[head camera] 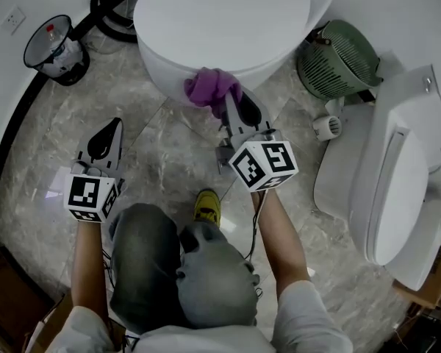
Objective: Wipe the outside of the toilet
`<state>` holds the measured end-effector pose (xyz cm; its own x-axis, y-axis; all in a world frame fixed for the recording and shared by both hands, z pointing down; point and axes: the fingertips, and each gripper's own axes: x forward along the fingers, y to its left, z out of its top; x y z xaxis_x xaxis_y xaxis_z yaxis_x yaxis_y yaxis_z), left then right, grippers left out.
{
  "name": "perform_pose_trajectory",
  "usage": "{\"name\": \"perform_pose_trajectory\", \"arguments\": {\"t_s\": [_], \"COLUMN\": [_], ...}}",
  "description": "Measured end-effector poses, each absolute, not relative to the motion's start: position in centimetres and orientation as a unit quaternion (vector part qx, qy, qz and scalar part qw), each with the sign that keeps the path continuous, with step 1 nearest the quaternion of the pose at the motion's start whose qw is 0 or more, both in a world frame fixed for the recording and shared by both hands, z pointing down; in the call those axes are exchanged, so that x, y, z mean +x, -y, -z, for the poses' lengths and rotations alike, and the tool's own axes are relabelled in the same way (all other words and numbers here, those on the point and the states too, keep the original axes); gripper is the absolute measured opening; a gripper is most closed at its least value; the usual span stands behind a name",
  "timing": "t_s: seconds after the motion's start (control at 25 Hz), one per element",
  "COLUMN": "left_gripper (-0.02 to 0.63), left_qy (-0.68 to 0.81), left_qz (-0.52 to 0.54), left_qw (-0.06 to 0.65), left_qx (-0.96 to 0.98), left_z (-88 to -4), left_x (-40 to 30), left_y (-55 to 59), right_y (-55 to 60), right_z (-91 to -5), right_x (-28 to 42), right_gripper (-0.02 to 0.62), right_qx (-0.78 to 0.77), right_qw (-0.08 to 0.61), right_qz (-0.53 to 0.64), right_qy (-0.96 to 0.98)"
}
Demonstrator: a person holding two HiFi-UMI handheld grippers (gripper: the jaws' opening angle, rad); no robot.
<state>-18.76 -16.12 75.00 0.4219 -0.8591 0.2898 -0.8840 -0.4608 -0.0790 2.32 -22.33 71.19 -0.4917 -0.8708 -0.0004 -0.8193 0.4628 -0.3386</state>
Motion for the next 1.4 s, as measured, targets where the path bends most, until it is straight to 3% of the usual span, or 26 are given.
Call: {"name": "perform_pose_trajectory", "arguments": {"t_s": [0.6, 0.96, 1.2, 1.4], "left_gripper": [0.012, 0.014, 0.014, 0.014], "left_qy": [0.517, 0.522, 0.522, 0.526], "left_qz": [-0.148, -0.143, -0.144, -0.145], "left_qw": [0.045, 0.043, 0.040, 0.035], "left_qx": [0.842, 0.840, 0.840, 0.837], "left_z": [-75.4, -75.2, -75.1, -74.5], "left_x": [-19.2, -20.1, -20.5, -21.0], "left_y": [16.3, 15.8, 14.8, 14.3], "right_y": [24.7, 23.6, 17.6, 14.4], "right_z": [-73.3, -72.8, -70.7, -70.0], "right_x": [10.0, 15.6, 10.1, 1.5], "right_gripper": [0.058, 0.057, 0.057, 0.057], "right_qx": [-0.562, -0.626, -0.559, -0.443], "right_qw": [0.137, 0.126, 0.052, 0.054], "right_qz": [0.197, 0.169, 0.079, 0.068], "right_qy": [-0.792, -0.751, -0.824, -0.892]}}
